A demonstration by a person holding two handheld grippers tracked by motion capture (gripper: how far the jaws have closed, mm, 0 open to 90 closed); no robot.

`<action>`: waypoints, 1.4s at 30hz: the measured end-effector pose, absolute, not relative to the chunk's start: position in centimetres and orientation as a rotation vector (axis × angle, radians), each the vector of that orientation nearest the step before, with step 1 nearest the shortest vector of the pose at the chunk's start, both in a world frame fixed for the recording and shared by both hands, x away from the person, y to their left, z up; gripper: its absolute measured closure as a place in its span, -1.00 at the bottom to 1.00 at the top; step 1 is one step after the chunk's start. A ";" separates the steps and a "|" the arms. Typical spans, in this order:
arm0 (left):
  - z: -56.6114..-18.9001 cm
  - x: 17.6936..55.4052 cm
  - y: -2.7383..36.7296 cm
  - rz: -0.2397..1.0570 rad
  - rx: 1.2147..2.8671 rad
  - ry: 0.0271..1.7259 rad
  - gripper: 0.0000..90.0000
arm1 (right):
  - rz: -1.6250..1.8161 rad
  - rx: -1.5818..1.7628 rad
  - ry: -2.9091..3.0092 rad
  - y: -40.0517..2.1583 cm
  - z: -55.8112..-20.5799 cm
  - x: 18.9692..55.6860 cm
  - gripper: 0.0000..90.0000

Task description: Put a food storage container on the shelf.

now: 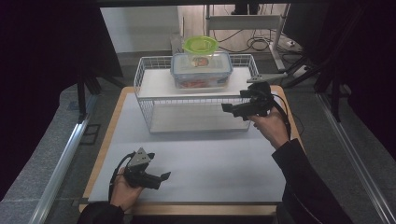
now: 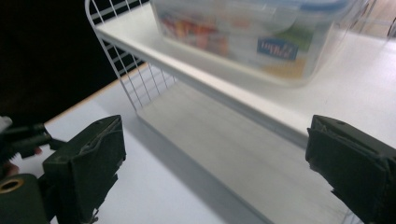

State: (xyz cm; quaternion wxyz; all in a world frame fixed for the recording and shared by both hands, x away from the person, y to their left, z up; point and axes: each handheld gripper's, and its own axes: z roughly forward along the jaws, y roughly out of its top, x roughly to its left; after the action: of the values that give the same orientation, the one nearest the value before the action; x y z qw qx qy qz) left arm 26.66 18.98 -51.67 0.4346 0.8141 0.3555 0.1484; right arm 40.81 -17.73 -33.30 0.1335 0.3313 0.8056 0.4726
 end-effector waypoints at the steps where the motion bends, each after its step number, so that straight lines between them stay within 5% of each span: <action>1: -51.7 26.7 19.0 0.370 2.027 0.885 -0.92 | 1.365 0.955 2.338 -17.7 -33.5 40.7 -0.89; 42: -51.7 26.6 18.8 0.374 2.041 0.874 -0.92 | 1.333 0.883 2.346 -17.4 -42.6 37.2 -1.00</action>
State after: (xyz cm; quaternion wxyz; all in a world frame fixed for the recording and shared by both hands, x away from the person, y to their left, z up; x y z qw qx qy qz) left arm 26.56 18.85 -51.73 0.4305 0.8182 0.3503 0.1498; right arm 37.16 -17.38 -42.60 0.1507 0.3076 0.8168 0.4643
